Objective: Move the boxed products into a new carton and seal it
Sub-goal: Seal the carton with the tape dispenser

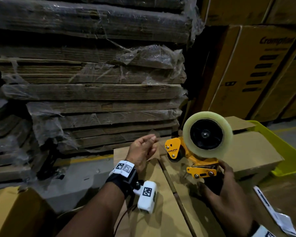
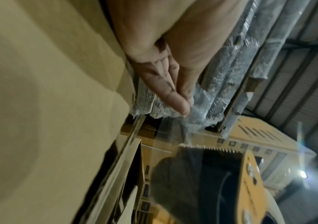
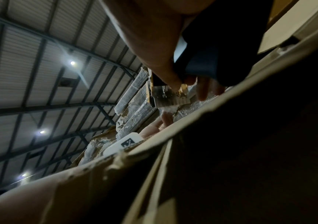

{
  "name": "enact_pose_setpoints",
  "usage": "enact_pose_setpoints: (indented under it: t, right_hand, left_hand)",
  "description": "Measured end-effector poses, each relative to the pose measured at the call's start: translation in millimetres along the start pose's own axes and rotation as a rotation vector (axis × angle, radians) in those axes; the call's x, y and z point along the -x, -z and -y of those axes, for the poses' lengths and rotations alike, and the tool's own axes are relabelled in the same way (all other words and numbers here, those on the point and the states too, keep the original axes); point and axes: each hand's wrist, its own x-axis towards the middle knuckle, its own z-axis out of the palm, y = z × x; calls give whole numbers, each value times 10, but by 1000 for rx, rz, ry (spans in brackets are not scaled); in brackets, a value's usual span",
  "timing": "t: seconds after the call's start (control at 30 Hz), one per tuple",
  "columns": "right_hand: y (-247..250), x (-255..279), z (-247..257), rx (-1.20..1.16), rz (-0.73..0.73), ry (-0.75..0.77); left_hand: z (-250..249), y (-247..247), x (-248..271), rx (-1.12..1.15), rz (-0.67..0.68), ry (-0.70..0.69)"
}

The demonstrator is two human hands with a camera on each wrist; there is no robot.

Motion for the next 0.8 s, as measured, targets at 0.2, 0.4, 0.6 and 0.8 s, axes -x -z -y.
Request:
enact_pose_setpoints:
  t: [0.2,0.4,0.6,0.8]
  right_hand:
    - [-28,85,105,125,28,48]
    - [-30,84,111,137,32,39]
    - [36,110,211,170,80,39]
    - [40,127,234,92,145,-16]
  left_hand:
    - [-40,127,-46,173,176,95]
    - [-57,183,-90,194,242,143]
    - [68,125,-163,24,207,80]
    - [78,125,-212,-31,233,84]
